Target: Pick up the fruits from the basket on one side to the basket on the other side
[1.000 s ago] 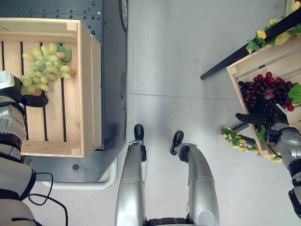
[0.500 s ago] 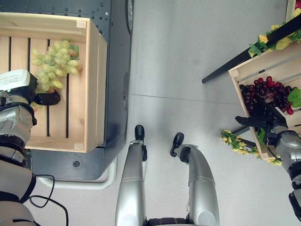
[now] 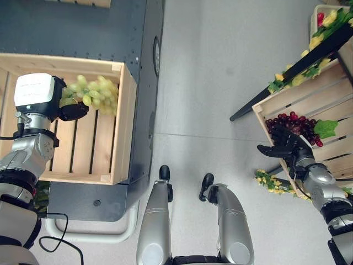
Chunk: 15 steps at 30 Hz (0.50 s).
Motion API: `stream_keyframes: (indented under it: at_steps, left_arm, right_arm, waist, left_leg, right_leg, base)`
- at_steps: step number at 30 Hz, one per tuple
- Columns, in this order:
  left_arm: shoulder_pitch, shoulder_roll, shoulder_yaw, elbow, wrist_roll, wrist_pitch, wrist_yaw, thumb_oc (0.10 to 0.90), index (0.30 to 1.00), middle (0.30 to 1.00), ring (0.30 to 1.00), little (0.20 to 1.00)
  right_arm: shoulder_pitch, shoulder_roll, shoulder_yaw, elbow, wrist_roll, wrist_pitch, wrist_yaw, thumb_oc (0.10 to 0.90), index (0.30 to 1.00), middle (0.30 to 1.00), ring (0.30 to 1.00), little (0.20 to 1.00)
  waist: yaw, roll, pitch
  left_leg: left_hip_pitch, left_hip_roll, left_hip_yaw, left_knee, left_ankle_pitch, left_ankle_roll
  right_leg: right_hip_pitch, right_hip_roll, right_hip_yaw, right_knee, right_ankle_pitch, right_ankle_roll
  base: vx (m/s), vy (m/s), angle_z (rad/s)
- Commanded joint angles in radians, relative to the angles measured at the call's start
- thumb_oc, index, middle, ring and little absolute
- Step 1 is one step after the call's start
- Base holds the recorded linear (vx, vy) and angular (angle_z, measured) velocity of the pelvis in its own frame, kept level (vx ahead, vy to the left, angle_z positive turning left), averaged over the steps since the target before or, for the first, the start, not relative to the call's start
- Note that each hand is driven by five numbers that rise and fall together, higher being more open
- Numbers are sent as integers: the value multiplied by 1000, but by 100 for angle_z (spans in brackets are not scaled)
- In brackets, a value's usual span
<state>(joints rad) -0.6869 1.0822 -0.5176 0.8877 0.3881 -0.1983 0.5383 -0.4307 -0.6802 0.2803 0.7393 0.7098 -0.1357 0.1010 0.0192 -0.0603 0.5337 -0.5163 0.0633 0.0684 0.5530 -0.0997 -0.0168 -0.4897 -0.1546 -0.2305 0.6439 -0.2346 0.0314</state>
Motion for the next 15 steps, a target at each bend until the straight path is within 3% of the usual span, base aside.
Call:
stream_keyframes:
  at_steps: [1, 6, 9, 15]
  left_arm:
    - [13, 64, 178, -93, 25, -11, 158, 400, 300, 300, 300, 300]
    - [186, 60, 291, -234, 62, -35, 196, 400, 300, 300, 300, 300]
    - [240, 75, 331, -283, 100, -54, 196, 400, 300, 300, 300, 300]
    - [265, 109, 352, -369, 117, -63, 221, 400, 300, 300, 300, 300]
  right_arm:
    - [10, -24, -96, -148, -32, -80, -77, 800, 900, 900, 900, 900]
    - [128, 39, -100, -274, -113, -89, -126, 800, 900, 900, 900, 900]
    - [164, 46, -98, -319, -175, -73, -174, 800, 900, 900, 900, 900]
    - [182, 55, -90, -403, -190, -41, -181, 800, 900, 900, 900, 900]
  waist:
    - [15, 61, -49]
    - [4, 75, -154]
    - [-1, 87, -229]
    - [-10, 112, -327]
  left_leg:
    - [204, -92, 50, -125, -77, 49]
    - [345, -118, 28, -256, -50, 38]
    - [434, -127, 24, -343, -33, 31]
    - [527, -132, 12, -437, -10, 28]
  right_leg:
    - [136, 23, 27, -132, 60, -6]
    - [292, 40, 31, -285, 82, 3]
    - [396, 52, 32, -394, 99, 10]
    - [496, 70, 45, -501, 130, 10]
  base:
    - [59, -4, -10]
    - [73, -37, -1]
    - [127, -60, -1]
    - [83, -45, 1]
